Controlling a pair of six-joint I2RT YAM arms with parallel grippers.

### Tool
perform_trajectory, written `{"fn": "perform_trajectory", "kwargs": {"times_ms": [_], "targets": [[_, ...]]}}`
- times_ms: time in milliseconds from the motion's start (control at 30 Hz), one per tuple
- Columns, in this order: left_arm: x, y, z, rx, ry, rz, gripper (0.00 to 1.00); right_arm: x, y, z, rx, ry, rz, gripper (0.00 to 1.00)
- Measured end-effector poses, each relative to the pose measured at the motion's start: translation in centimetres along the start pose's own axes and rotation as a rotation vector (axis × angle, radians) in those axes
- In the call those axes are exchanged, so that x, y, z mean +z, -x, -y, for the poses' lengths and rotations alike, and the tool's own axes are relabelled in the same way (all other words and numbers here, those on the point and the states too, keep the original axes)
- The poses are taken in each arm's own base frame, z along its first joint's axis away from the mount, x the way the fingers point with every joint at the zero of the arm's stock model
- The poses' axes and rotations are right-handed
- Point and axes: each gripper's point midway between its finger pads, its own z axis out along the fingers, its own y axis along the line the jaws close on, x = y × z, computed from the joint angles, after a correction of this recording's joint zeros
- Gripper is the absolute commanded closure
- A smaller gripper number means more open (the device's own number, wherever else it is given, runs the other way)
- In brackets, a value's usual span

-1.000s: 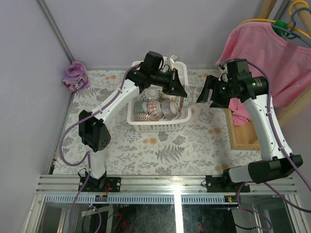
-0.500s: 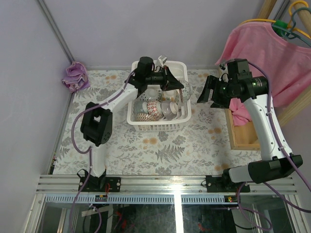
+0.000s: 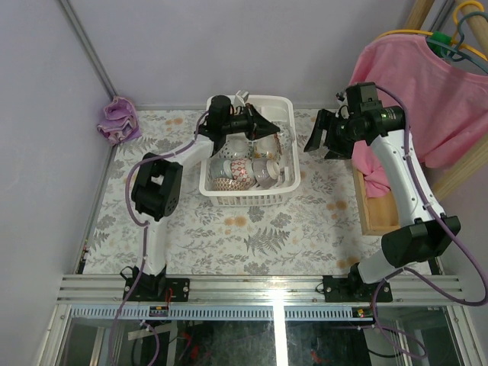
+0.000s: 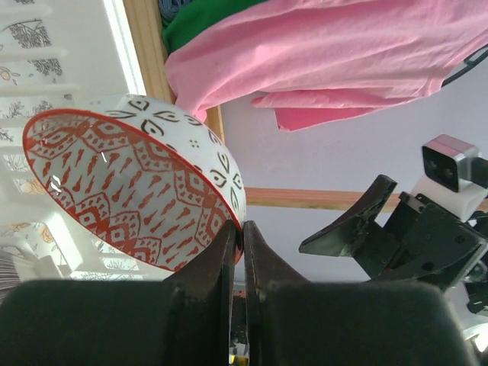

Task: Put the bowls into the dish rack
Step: Adjust the dish rack at the center of the board.

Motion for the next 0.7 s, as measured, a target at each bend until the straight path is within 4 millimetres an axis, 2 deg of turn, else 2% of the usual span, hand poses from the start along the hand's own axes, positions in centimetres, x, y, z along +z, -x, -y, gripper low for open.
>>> {"fn": "perform_trajectory", "kwargs": {"times_ms": [133, 367, 533, 700], "targets": [[-0.4, 0.9, -0.5, -0.024, -0.015, 0.014, 1.0, 1.1, 0.3, 0.3, 0.006, -0.011, -0.014, 0.23], [-1.5, 0.5, 0.2, -0.039, -0.046, -0.026, 1.0, 1.3, 0.5, 0.4, 0.008, -0.013, -0.001, 0.24], [-1.6, 0.3, 0.8, -0.041, -0.084, -0.032, 1.0, 1.6, 0.0, 0.7, 0.021, -0.02, -0.014, 0.23], [-1.6, 0.6, 0.7, -0.031, -0.103, -0.031, 1.0, 1.6, 0.0, 0.7, 0.022, -0.019, -0.013, 0.24]]}}
